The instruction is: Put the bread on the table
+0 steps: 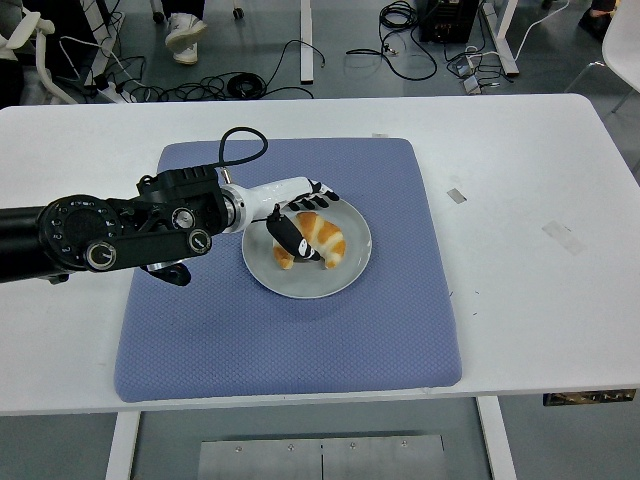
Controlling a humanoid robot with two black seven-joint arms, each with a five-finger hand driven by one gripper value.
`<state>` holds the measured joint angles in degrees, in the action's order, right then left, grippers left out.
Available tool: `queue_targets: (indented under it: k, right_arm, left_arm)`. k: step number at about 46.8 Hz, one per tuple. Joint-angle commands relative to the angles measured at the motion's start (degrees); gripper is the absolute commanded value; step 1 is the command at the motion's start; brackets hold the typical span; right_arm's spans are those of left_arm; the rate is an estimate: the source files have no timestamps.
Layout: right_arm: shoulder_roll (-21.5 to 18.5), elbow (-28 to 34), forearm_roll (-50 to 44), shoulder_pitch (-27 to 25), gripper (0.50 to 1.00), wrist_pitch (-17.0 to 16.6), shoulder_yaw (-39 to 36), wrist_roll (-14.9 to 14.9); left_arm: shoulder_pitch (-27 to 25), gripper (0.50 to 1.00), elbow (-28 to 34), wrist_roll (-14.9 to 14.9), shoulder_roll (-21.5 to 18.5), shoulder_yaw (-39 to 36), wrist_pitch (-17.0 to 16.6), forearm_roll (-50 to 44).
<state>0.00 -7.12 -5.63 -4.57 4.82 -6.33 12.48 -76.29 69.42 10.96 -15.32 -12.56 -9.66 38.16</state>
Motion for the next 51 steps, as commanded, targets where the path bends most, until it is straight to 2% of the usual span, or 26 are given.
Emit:
queue_targets:
  k: [1, 3, 10, 15, 22, 26, 51]
  right_arm:
    - [0.0, 0.0, 0.0, 0.0, 1.0, 0.0, 0.0, 0.0]
    - [0.0, 0.0, -0.1, 0.0, 1.0, 0.0, 0.0, 0.0]
    - [0.0, 0.0, 0.0, 0.0, 1.0, 0.0, 0.0, 0.0]
    - [0.0, 0.0, 0.0, 0.0, 1.0, 0.0, -0.1, 0.0]
    - [0.0, 0.0, 0.0, 0.0, 1.0, 0.0, 0.0, 0.0]
    - [0.0, 0.0, 0.0, 0.0, 1.0, 0.0, 0.0, 0.0]
    - [0.0, 0.0, 0.0, 0.0, 1.0, 0.0, 0.0, 0.0]
  left_arm:
    - [-0.1, 0.787, 0.0, 0.0, 0.0, 0.0, 0.0, 0.0]
    - [-0.1, 0.778, 0.0, 0.0, 0.0, 0.0, 0.0, 0.0]
    - [-0.2, 0.687, 0.0, 0.0, 0.0, 0.0, 0.0, 0.0]
    - [-0.3, 0.671, 0.0, 0.0, 0.0, 0.0, 0.0, 0.0]
    - [-0.6, 0.545, 0.0, 0.1, -0.1, 0.0, 0.0, 0.0]
    - [-1.0, 0.5, 0.1, 0.1, -0.5, 0.0, 0.0, 0.0]
    - [-3.3, 0.5, -1.3, 0.0, -4.8, 0.0, 1.8, -0.2]
